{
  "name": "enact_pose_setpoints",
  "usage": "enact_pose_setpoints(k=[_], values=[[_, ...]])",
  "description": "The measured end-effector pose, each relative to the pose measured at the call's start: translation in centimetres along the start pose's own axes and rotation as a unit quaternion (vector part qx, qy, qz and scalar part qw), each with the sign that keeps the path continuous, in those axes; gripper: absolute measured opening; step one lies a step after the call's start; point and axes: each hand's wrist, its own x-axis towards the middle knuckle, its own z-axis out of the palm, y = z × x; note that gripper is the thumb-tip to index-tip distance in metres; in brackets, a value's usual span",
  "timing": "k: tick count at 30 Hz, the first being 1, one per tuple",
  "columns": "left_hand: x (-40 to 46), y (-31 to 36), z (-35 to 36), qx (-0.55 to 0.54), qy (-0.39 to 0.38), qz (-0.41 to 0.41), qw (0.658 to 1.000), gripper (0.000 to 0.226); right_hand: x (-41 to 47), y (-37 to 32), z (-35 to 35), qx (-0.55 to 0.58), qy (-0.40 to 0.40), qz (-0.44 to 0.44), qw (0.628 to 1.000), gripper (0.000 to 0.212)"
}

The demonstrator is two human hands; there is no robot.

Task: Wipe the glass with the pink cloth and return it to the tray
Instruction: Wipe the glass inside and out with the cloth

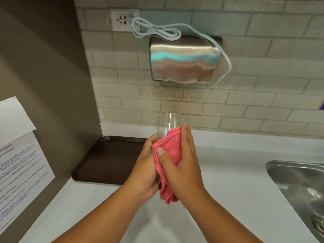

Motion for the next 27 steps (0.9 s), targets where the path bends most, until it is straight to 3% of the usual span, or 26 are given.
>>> enact_pose_setpoints(k=[7,9,12,13,16,18,22,25,27], values=[[-0.3,-0.5,0.0,0.051,-0.021,0.0,0.998,0.03,3.2,-0.7,-1.2,0.006,0.008,-0.001,1.0,0.093],[-0.5,-0.6,0.3,0.05,-0.017,-0.011,0.999,0.028,4.5,-1.2,-2.0,0.042,0.015,0.023,0.999,0.076],[-0.8,-0.6,0.4,-0.018,-0.031,-0.041,0.999,0.053,6.0,-1.8,-3.3,0.144,0.032,0.094,0.985,0.027],[-0.8,-0.5,0.4,-0.033,-0.039,-0.044,0.998,0.055,6.1,-1.8,-3.5,0.184,0.039,0.121,0.975,0.024],[-0.1,0.0,0.4,-0.057,-0.027,-0.033,0.997,0.053,4.5,-1.0,-2.9,0.237,0.026,0.152,0.959,0.042],[0.4,0.3,0.5,-0.026,0.016,-0.016,0.999,0.051,2.6,-0.5,-1.7,0.2,-0.003,0.125,0.972,0.051],[0.0,0.1,0.8,0.016,0.044,-0.035,0.998,0.044,0.9,-0.2,-0.6,0.12,-0.035,0.077,0.989,0.095],[-0.4,-0.3,1.3,0.021,0.035,-0.015,0.999,0.051,1.3,-0.7,-1.0,0.06,-0.045,0.063,0.995,0.106],[-0.4,-0.7,1.6,0.046,0.032,0.016,0.998,0.045,2.1,-1.2,-1.4,0.046,-0.034,0.057,0.997,0.108]])
